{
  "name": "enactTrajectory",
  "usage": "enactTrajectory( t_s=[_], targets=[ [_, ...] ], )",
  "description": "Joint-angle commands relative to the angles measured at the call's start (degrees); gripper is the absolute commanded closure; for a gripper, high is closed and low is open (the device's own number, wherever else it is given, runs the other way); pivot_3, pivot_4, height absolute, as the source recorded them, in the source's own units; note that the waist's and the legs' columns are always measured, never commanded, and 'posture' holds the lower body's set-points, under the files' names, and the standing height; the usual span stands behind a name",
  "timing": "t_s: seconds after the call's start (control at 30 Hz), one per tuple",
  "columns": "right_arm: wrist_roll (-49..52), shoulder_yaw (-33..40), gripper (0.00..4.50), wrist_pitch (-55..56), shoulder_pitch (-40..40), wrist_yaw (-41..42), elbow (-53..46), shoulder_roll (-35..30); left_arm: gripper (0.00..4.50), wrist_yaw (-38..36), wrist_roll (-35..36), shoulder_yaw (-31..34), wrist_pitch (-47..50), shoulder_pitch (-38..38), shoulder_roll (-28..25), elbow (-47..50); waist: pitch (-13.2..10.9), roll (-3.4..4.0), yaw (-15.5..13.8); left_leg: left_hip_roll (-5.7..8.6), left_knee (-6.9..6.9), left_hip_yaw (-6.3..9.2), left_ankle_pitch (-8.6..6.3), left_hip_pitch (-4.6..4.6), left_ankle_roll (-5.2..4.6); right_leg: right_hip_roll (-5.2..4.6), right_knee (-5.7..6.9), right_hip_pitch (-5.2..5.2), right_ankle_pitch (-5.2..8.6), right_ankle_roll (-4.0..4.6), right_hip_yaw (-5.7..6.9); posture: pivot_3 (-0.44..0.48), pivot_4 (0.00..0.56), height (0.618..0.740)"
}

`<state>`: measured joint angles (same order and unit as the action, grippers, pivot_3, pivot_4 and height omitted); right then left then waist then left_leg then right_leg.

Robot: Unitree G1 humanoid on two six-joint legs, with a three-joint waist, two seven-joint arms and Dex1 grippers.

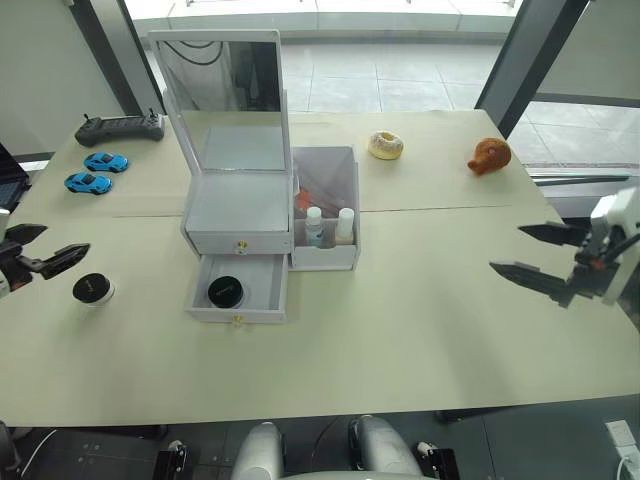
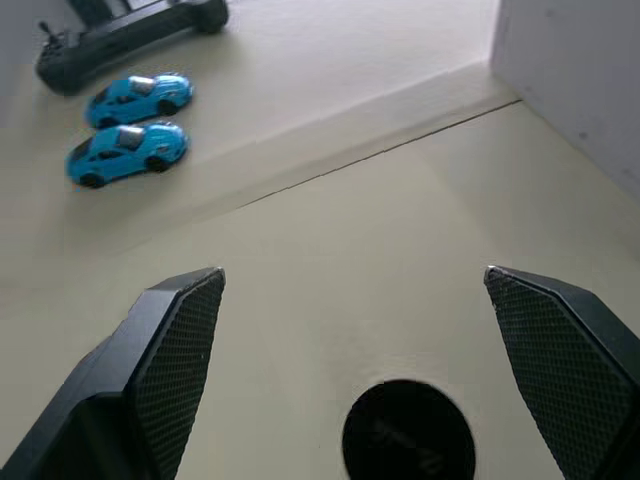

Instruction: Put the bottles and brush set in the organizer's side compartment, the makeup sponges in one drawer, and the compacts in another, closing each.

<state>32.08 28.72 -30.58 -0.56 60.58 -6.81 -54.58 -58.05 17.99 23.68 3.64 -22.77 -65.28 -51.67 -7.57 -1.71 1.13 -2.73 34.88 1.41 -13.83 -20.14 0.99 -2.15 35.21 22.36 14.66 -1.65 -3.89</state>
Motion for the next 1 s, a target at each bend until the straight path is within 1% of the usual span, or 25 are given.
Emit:
enactTrajectory(
  t_s=[0.03,0.13,0.23,0.4,0.47,0.57,0.67,0.7,0.73,0.83,0.9,1.0],
  targets=[
    [-2.33,3.00,0.00,5.49,1.93,1.46,3.39,-0.65,0.02,2.14,-0.18,3.16,-3.62,-1.61,-3.55,-5.87,-0.01,0.03,0.05,0.00,0.00,-0.02,0.00,0.01,0.00,0.00,0.01,0.00,0.00,0.00,0.00,0.000,0.150,0.740],
    [-4.72,2.21,0.00,6.63,2.43,-1.48,4.58,-0.26,0.02,6.22,0.52,6.40,-7.40,0.15,-5.34,-12.23,-0.02,0.06,0.31,-0.01,-0.06,-0.05,0.00,0.09,0.01,-0.02,0.07,-0.01,0.00,-0.01,0.00,0.000,0.150,0.740],
    [-4.50,1.48,0.00,6.58,1.51,-2.03,3.83,0.12,0.02,5.51,0.70,7.53,-9.63,2.44,-5.44,-14.51,-0.01,0.08,0.61,-0.03,-0.10,-0.09,-0.01,0.12,0.01,-0.03,0.13,-0.02,0.02,0.01,-0.01,0.000,0.150,0.740],
    [-4.03,-0.06,0.00,5.45,-0.52,-1.62,3.12,-0.54,0.02,4.35,1.00,8.06,-10.37,2.67,-5.16,-14.51,0.07,-0.08,0.21,-0.03,-0.08,-0.09,-0.01,0.19,0.02,-0.03,0.14,-0.03,0.03,0.01,-0.01,0.000,0.150,0.740],
    [-2.50,-0.89,0.00,2.79,-1.86,-1.33,1.89,-1.03,0.02,3.17,1.26,8.02,-10.01,2.61,-4.88,-13.58,0.08,-0.09,0.02,-0.02,-0.06,-0.11,-0.01,0.19,0.02,-0.04,0.12,-0.04,0.03,0.01,-0.01,0.000,0.150,0.740],
    [2.62,-1.58,0.00,-2.80,-5.18,-0.99,-1.61,-0.84,0.02,2.47,1.17,7.73,-11.24,2.92,-3.74,-11.05,0.07,-0.08,-0.11,-0.02,-0.06,-0.12,-0.01,0.17,0.02,-0.05,0.14,-0.02,0.03,0.01,-0.01,0.000,0.150,0.740],
    [8.39,-4.89,0.00,-8.41,-9.69,0.83,-7.86,-2.00,0.02,-2.35,2.53,7.25,-8.33,6.55,-2.07,-2.54,0.04,0.04,0.13,-0.03,-0.06,-0.14,-0.01,0.13,0.02,-0.06,0.21,-0.02,0.02,0.02,-0.04,0.000,0.150,0.740],
    [9.86,-6.85,0.00,-9.96,-12.42,1.08,-9.88,-2.42,0.02,-3.72,3.89,7.95,-5.24,9.15,-1.46,2.50,0.04,0.05,0.25,-0.04,-0.08,-0.18,-0.01,0.01,0.02,-0.06,0.26,-0.02,0.03,0.05,-0.07,0.000,0.150,0.740],
    [11.22,-8.85,0.00,-11.82,-15.50,1.08,-11.50,-2.97,0.02,-3.54,4.59,8.55,-2.19,11.79,-0.88,7.11,0.04,0.05,0.43,-0.04,-0.08,-0.17,-0.01,-0.01,0.02,-0.06,0.32,-0.01,0.06,0.09,-0.07,0.000,0.150,0.740],
    [15.58,-15.08,0.00,-17.40,-27.32,1.60,-13.96,-3.60,0.02,-0.73,5.57,10.93,6.66,22.66,1.93,23.88,-0.03,0.15,1.51,-0.08,-0.08,-0.20,-0.01,0.00,0.02,-0.11,0.49,0.07,0.11,0.15,-0.09,0.000,0.150,0.740],
    [14.30,-19.99,0.00,-17.46,-34.06,3.03,-13.51,-3.31,0.02,1.86,7.50,13.88,13.32,28.97,4.78,35.02,-0.06,0.17,1.52,-0.10,-0.14,-0.15,-0.01,0.00,0.02,-0.15,0.54,0.07,0.13,0.20,-0.05,0.000,0.150,0.740],
    [10.96,-26.43,0.00,-15.47,-41.66,7.00,-10.13,-2.61,0.02,5.05,8.33,17.59,20.20,36.76,8.48,47.68,-0.09,0.09,1.41,-0.12,-0.11,-0.09,-0.01,0.20,0.01,-0.10,0.58,0.24,0.18,0.23,-0.02,0.000,0.150,0.740]
  ],
)
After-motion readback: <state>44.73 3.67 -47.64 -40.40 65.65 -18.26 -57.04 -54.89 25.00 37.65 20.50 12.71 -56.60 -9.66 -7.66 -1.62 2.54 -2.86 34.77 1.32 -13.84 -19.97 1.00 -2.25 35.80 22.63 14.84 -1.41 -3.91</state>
